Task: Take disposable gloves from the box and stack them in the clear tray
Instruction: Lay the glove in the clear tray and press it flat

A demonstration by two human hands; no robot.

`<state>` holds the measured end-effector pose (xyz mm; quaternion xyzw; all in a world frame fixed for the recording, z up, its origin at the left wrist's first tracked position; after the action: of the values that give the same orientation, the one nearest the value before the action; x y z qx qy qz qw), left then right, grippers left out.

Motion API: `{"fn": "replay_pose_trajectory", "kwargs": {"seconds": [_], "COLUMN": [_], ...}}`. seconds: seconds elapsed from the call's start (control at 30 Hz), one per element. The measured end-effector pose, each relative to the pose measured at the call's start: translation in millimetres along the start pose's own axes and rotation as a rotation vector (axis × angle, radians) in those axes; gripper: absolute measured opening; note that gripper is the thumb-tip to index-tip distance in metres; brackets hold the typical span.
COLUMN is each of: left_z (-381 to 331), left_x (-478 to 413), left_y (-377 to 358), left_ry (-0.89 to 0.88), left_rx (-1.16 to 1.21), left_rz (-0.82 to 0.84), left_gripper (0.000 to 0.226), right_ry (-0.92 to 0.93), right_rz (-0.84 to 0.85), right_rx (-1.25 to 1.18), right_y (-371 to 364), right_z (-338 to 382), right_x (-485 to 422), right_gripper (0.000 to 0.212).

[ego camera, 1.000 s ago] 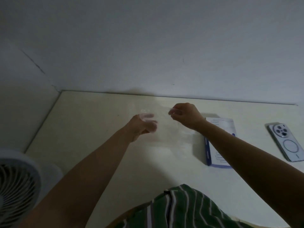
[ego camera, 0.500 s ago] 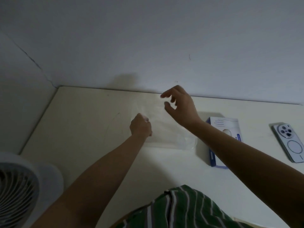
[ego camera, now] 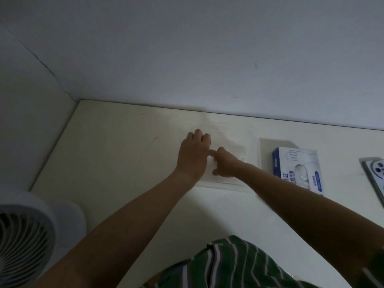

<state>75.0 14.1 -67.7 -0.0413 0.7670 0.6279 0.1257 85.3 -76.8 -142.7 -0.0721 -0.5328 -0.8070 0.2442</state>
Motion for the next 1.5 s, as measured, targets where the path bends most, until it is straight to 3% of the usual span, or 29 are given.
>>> {"fn": "replay_pose_trajectory", "kwargs": {"seconds": [0.07, 0.17, 0.23, 0.3, 0.43, 0.67, 0.87, 0.97, 1.07, 1.17, 1.3, 1.37, 1.5], "left_z": [7, 22, 30, 34, 33, 12, -30, -34, -35, -42, -38, -42, -82], "left_x": [2, 19, 25, 27, 26, 28, 24, 30, 25, 18, 39, 31, -4], "left_y": [-31, -67, -77, -83, -87, -94, -92, -87, -74, -65, -68, -58, -19], "left_ry": [0.118, 0.316, 0.346, 0.296, 0.256, 0.256, 0.088, 0.135, 0.233, 0.225, 0.296, 0.299, 0.214], "left_rx": [0.100, 0.168, 0.141, 0.072, -0.018, 0.002, -0.056, -0.084, -0.026, 0.020, -0.079, -0.076, 0.048], "left_rz": [0.295, 0.668, 0.781, 0.819, 0.815, 0.785, 0.705, 0.743, 0.647, 0.541, 0.819, 0.712, 0.245], "left_gripper": [0.037, 0.080, 0.109, 0.123, 0.132, 0.137, 0.122, 0.124, 0.122, 0.093, 0.077, 0.064, 0.034], "right_ry": [-0.019, -0.076, -0.143, -0.197, -0.193, -0.212, -0.223, -0.171, -0.137, -0.080, 0.085, 0.100, -0.106], "right_rz": [0.013, 0.027, 0.031, 0.025, -0.040, -0.036, -0.026, -0.057, -0.093, -0.142, -0.289, -0.420, -0.708], "right_rx": [-0.008, 0.045, 0.131, 0.196, 0.258, 0.273, 0.265, 0.231, 0.207, 0.149, -0.158, -0.324, -0.373], "right_y": [-3, -4, -3, -3, -9, -4, 10, 17, 23, 34, 76, 106, 144], "right_z": [-3, -13, -25, -34, -36, -59, -87, -83, -73, -62, -47, -55, -122], "right_x": [-1, -1, 0, 2, 4, 13, 35, 39, 42, 50, 76, 92, 119], "right_gripper": [0.086, 0.102, 0.111, 0.115, 0.105, 0.110, 0.113, 0.118, 0.102, 0.076, 0.035, 0.020, 0.019]}}
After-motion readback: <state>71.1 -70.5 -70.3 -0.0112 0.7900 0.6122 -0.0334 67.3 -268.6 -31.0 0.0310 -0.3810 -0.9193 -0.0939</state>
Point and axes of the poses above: each hand's wrist, its own x-axis away from the middle knuckle, its own y-axis out of the back of the hand, z = x × y, the point moved 7 cm from there along -x, towards the middle knuckle, and after that the axes turned 14 degrees about -z, right-handed, at the moved point
